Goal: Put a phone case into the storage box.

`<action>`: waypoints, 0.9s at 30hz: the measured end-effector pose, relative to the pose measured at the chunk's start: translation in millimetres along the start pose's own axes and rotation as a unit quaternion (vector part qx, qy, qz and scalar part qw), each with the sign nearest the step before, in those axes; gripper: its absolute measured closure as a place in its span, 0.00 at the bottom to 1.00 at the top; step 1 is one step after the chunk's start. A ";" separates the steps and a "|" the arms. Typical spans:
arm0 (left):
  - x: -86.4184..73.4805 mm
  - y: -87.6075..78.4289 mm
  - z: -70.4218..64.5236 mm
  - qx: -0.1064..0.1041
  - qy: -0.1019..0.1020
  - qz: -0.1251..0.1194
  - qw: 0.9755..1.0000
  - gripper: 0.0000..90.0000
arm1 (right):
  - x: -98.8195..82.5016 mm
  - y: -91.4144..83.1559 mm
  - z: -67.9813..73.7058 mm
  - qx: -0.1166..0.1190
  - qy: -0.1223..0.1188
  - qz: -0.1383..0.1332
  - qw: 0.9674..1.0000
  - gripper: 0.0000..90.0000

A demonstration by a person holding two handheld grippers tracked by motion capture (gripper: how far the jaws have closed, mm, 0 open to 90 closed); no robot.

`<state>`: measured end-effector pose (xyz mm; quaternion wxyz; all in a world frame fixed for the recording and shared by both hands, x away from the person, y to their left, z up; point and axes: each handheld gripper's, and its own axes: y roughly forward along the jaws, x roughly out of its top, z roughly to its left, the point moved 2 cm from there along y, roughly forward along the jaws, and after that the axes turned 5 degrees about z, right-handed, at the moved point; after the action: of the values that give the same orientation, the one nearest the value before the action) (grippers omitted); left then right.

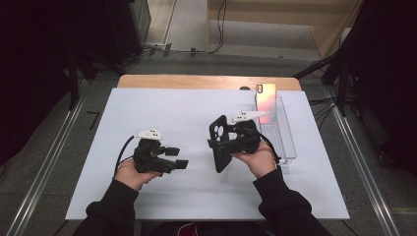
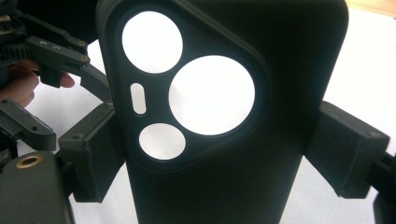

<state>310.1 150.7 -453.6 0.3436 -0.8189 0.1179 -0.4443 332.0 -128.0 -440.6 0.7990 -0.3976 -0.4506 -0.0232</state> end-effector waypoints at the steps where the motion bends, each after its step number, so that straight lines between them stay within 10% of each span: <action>1: -1.9 -0.7 0.7 0.000 0.000 0.001 1.000 0.35 | 0.5 -1.1 -0.3 -0.001 -0.001 -0.001 1.000 0.13; 27: -29.3 -16.0 13.5 0.002 -0.013 0.022 1.000 0.34 | 17.0 -46.3 -17.4 0.003 -0.001 -0.012 1.000 0.13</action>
<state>302.3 183.3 -466.9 0.3565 -0.8212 0.1304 -0.4261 336.0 -165.6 -404.5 0.7993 -0.3897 -0.4564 -0.0303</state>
